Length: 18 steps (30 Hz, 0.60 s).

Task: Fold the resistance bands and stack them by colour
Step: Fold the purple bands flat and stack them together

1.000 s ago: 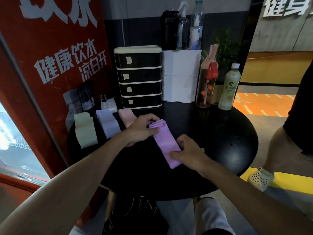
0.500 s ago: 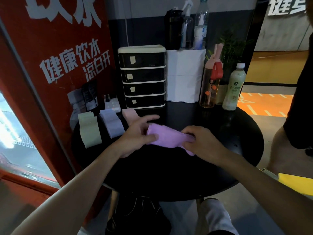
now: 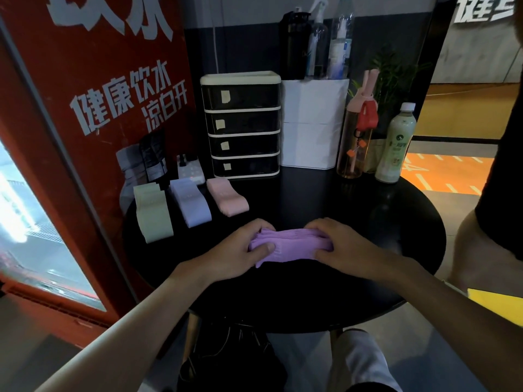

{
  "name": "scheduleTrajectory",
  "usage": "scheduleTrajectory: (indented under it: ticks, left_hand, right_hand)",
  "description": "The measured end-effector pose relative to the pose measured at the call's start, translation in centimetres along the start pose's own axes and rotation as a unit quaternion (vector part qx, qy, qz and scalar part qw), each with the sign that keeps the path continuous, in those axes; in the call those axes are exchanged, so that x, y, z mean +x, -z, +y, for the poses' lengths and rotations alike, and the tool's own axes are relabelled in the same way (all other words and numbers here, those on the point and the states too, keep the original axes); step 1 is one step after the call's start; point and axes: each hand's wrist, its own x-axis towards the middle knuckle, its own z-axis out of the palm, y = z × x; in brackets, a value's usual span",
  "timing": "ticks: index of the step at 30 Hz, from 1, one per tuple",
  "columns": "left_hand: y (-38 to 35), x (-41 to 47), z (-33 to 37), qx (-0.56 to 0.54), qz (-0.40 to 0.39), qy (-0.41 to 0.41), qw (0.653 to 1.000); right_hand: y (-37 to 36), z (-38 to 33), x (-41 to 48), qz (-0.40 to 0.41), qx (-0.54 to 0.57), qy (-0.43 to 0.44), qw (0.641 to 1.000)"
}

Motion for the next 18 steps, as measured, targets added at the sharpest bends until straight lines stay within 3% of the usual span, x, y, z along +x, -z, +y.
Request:
scheduleTrajectory:
  ticks: [2,10,18]
  left_hand:
    - [-0.15,-0.20,-0.24,0.015,0.005,0.001,1.000]
    - [0.44,-0.35,-0.73,0.049,0.029,-0.011,0.998]
    - [0.38,-0.83,-0.98,0.077,0.010,-0.015,0.997]
  right_hand:
    - [-0.13,0.13,-0.17,-0.017,-0.012,-0.009,1.000]
    - [-0.29,0.64,0.07,0.038,0.028,0.011,0.999]
    - [-0.41,0.93,-0.06,-0.005,-0.015,-0.008,1.000]
